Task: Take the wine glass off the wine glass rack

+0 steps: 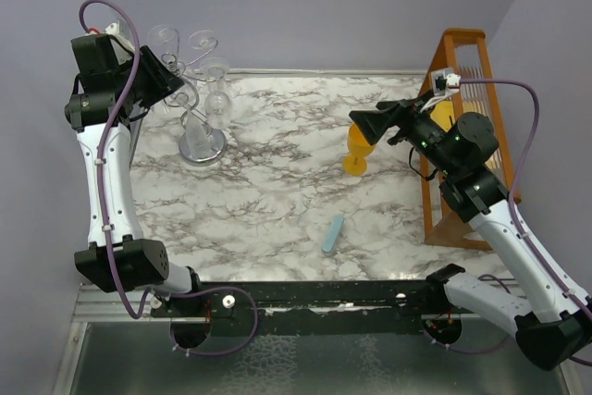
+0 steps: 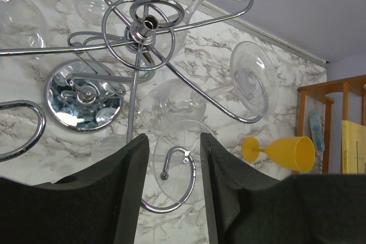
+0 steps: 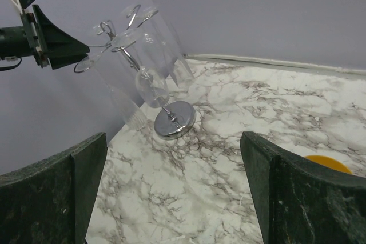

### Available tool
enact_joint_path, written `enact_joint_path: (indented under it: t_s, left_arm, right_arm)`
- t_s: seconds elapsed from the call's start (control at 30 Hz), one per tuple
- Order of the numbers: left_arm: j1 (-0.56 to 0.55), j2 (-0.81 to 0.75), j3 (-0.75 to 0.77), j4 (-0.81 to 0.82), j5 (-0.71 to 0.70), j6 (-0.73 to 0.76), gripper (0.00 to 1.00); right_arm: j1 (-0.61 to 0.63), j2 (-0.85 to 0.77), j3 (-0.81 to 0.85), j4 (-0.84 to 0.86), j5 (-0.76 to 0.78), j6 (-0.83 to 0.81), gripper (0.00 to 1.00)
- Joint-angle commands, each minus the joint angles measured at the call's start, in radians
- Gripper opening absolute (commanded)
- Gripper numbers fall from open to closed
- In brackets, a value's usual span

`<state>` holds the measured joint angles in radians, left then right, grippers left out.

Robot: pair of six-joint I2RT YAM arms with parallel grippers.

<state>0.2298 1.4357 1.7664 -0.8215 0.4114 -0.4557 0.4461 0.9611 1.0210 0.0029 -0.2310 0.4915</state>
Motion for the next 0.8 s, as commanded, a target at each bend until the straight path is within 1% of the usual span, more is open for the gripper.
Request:
enact_joint_path:
  t_s: [0.0,0.37,0.47,0.77]
  left_arm:
    - [0.007,0.0,-0.007,0.017,0.049,0.027,0.42]
    - [0.007,0.019,0.017,-0.06,0.053,0.073,0.41]
    - [0.007,0.018,0.017,-0.058,0.078,0.071,0.41]
    - [0.007,0.018,0.021,-0.063,0.071,0.069,0.35]
  right_arm:
    - [0.007,0.004,0.0,0.035,-0.008,-0.015,1.0]
    - [0.008,0.018,0.001,0.042,-0.01,-0.011,1.0]
    - [0.008,0.018,0.0,0.043,-0.01,-0.01,1.0]
    - [0.008,0.015,-0.004,0.043,-0.008,-0.008,1.0]
